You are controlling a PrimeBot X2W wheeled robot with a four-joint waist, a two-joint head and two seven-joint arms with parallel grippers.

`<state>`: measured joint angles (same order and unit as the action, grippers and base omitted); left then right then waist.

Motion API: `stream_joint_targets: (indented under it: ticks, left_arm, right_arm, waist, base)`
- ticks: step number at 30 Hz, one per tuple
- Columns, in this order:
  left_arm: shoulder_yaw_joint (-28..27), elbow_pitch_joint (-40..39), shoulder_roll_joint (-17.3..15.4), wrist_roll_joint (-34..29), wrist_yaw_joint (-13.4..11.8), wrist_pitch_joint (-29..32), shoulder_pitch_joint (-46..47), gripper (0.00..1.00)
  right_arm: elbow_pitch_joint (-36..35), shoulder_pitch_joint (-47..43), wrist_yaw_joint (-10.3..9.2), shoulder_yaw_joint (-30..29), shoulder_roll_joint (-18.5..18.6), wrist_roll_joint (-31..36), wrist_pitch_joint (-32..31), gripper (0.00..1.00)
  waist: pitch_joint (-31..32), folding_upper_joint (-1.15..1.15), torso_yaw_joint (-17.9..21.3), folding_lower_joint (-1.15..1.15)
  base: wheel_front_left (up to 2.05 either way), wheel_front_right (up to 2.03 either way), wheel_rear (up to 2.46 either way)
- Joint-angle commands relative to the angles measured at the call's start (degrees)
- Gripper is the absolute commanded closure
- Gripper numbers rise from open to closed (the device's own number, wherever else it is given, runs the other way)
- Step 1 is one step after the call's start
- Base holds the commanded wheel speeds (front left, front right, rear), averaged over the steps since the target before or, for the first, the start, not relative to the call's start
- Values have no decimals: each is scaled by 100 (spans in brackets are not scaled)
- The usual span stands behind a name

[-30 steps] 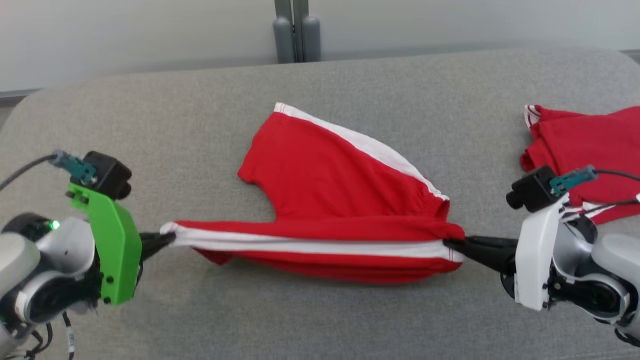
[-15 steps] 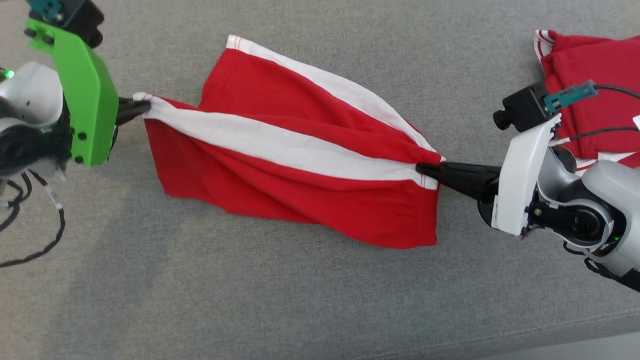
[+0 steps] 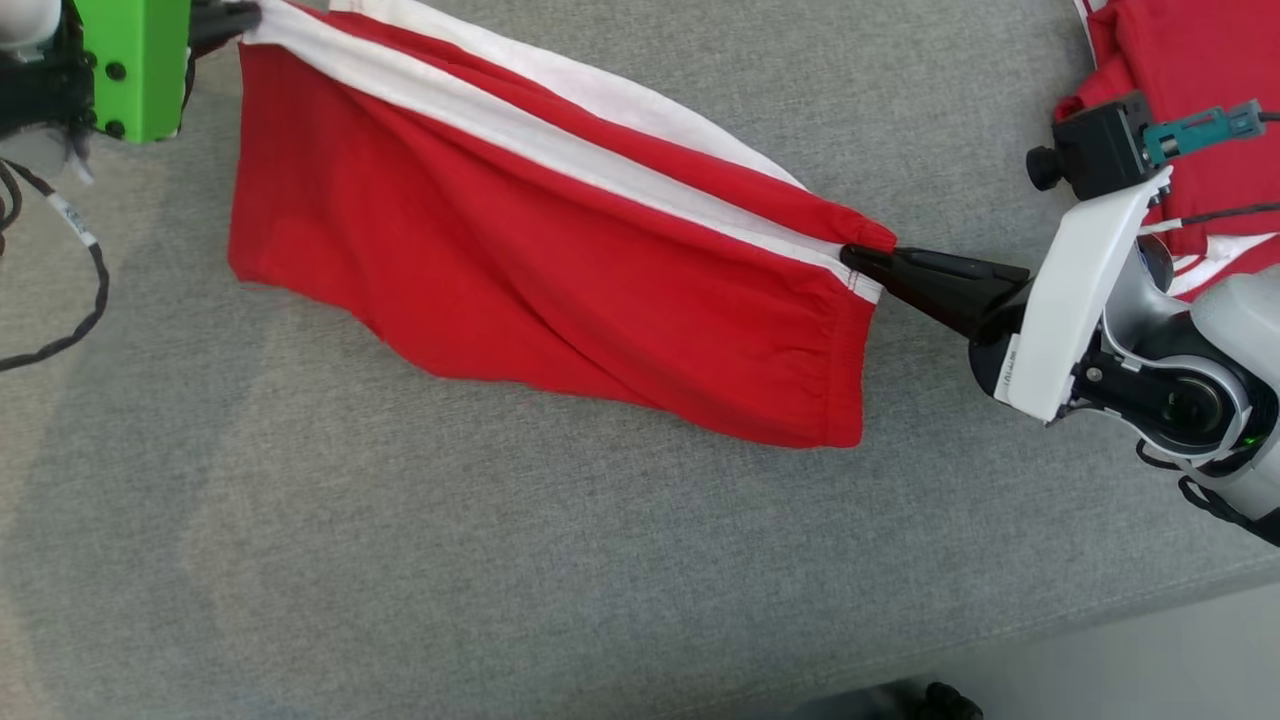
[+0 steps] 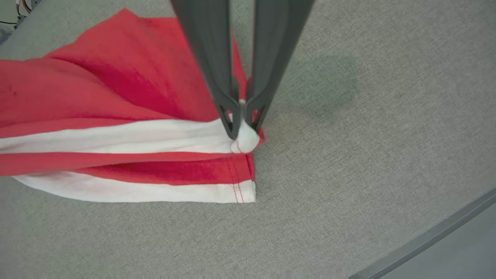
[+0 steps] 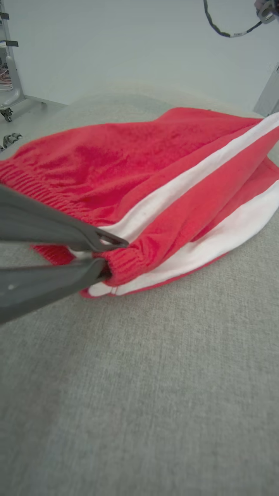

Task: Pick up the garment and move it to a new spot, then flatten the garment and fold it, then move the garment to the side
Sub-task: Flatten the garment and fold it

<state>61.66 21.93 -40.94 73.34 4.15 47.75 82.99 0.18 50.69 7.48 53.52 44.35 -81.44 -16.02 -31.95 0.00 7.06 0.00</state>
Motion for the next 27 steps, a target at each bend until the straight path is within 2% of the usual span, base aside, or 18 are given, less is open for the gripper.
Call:
stream_joint_targets:
  ticks: [1, 7, 8, 9, 10, 11, 12, 13, 23, 27]
  left_arm:
    - [3, 119, -3, -76, 32, -29, 72, 100]
    - [31, 583, 147, -160, 141, -227, 115, 100]
    - [60, 645, 177, -182, 167, -258, 107, 100]
    - [65, 712, 211, -191, 180, -300, 102, 100]
    - [71, 781, 251, -209, 189, -322, 104, 100]
    - [82, 845, 290, -207, 200, -338, 93, 100]
    - [99, 924, 334, -200, 218, -348, 73, 72]
    - [112, 979, 362, -191, 229, -348, 50, 0]
    - [289, 1114, 565, -14, 332, -477, -216, 0]
    - [413, 1007, 453, -32, 336, -448, -305, 0]
  right_arm:
    - [23, -68, 2, -6, -35, -9, 22, 100]
    - [46, -123, 2, -24, -146, -1, 50, 100]
    - [46, -133, 2, -25, -171, 9, 58, 81]
    - [47, -135, 2, -25, -188, 24, 59, 68]
    - [45, -136, 2, -21, -209, 45, 61, 60]
    - [49, -139, 2, -18, -228, 53, 59, 44]
    - [60, -141, 2, -18, -254, 55, 54, 0]
    - [63, -140, 2, -12, -277, 66, 42, 0]
    - [216, -247, 2, -58, -372, 87, 45, 0]
    - [216, -369, 2, -166, -266, 113, 181, 0]
  waist:
    - [-113, 0, 121, 0]
    - [-138, 0, 203, 0]
    - [-137, 0, 208, 0]
    - [-134, 0, 211, 0]
    - [-131, 0, 214, 0]
    - [-125, 0, 216, 0]
    - [-114, 0, 218, 0]
    - [-103, 0, 219, 0]
    - [293, 0, 155, 0]
    - [492, 0, 133, 0]
  base:
    - [0, 0, 0]
    - [0, 0, 0]
    - [0, 0, 0]
    - [0, 0, 0]
    - [0, 0, 0]
    - [0, 0, 0]
    - [0, 0, 0]
    - [0, 0, 0]
    - [0, 0, 0]
    - [0, 0, 0]
